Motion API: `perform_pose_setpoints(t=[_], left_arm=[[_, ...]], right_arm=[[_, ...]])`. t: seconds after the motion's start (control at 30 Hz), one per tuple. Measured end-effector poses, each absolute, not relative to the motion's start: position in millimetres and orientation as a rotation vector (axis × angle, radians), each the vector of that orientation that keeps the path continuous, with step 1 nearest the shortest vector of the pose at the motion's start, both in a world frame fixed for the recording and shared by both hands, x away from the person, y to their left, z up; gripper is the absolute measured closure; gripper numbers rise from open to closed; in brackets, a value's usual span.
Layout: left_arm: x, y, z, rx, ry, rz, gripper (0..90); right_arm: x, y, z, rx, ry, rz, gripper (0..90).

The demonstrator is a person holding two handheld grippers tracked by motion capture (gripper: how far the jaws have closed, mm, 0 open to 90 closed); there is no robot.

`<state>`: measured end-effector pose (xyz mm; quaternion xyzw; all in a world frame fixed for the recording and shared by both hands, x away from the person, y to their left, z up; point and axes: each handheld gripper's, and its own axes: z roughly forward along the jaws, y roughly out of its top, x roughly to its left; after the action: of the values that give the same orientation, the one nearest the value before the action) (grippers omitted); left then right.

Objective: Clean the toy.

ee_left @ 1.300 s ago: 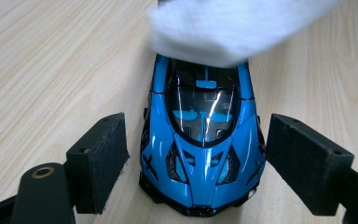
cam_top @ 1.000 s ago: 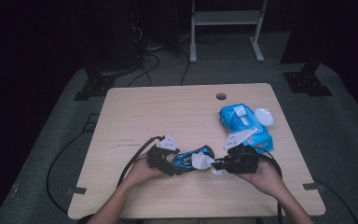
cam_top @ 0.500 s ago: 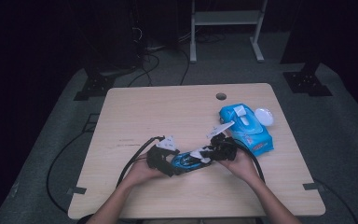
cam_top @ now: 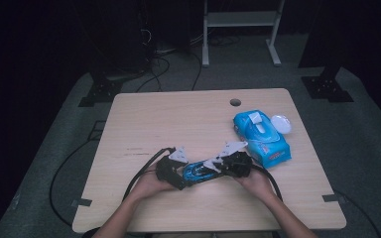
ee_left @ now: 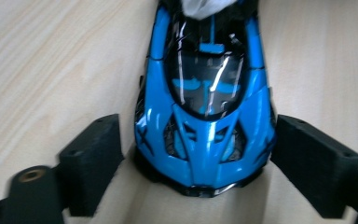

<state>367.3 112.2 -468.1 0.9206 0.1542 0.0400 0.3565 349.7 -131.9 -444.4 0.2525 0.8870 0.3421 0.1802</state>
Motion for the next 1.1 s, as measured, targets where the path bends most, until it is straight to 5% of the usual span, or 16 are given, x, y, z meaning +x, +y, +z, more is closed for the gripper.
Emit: perform_pose_setpoints(t=[0.43,1.1], left_arm=[[364.3,100.4,-467.0,2.371,0.357,0.170,25.8],[364.9,100.9,-469.2,2.346,0.367,0.157,25.6]], right_arm=[[353.9,-148.9,-440.9,0.790,2.508,1.043,83.0],[345.2,-152.3,-447.4,0.790,2.570,1.133,83.0]])
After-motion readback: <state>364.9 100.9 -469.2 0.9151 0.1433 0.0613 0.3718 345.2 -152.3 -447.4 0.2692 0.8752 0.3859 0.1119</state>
